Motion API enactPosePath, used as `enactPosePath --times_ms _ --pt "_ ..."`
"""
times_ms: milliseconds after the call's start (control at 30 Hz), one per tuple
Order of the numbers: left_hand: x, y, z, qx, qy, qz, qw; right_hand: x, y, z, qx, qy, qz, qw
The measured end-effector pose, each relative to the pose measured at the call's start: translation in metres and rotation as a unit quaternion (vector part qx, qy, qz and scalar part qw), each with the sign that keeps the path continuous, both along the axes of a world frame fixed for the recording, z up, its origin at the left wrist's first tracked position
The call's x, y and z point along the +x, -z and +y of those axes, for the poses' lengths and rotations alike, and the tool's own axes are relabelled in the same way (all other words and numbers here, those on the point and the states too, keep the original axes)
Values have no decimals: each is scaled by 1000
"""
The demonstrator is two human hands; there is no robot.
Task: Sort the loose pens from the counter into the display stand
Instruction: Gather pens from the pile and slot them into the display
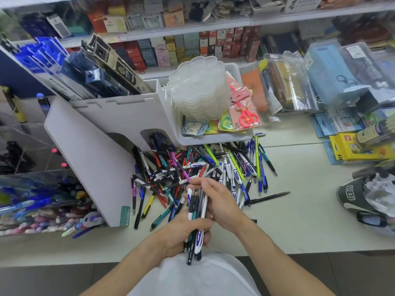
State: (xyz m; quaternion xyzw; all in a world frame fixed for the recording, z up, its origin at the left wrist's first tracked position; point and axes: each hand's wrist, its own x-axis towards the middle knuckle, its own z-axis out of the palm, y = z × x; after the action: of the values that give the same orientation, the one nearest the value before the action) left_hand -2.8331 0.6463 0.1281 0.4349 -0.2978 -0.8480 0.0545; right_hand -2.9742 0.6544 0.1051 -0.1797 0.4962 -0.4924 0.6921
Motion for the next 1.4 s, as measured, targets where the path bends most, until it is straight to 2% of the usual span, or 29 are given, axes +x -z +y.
enactPosePath --times_ms 100,200,333,567,667,767,933,1067,1267,1400 --pt "2 0 -4 3 -33 8 999 -8 -1 -1 -31 -34 53 998" --pt "3 -5 -8 -54 -28 -24 998 -21 -3 2 -61 -86 170 980" --pt "3 -12 -10 -103 -51 -33 993 -31 -9 4 -92 -89 228 965" --pt "8 -18 -5 -55 -39 18 998 -34 -27 1 -116 -114 252 954" --pt "9 -23 -4 -39 -33 37 998 -35 -36 0 -136 -120 299 937" --pt "11 -29 -6 -16 -25 67 997 -35 -42 -3 -142 -165 337 916" --pt "17 -27 -8 19 -59 95 994 -34 -46 -8 -139 -161 351 912" --pt "19 -28 -11 8 -77 75 994 -28 -44 -9 -156 -137 377 903" --pt "22 -28 -14 6 -98 64 993 -23 -41 -14 -159 -153 482 848" --pt "22 -30 -16 -11 -133 52 990 -21 -44 -16 -148 -140 473 857"
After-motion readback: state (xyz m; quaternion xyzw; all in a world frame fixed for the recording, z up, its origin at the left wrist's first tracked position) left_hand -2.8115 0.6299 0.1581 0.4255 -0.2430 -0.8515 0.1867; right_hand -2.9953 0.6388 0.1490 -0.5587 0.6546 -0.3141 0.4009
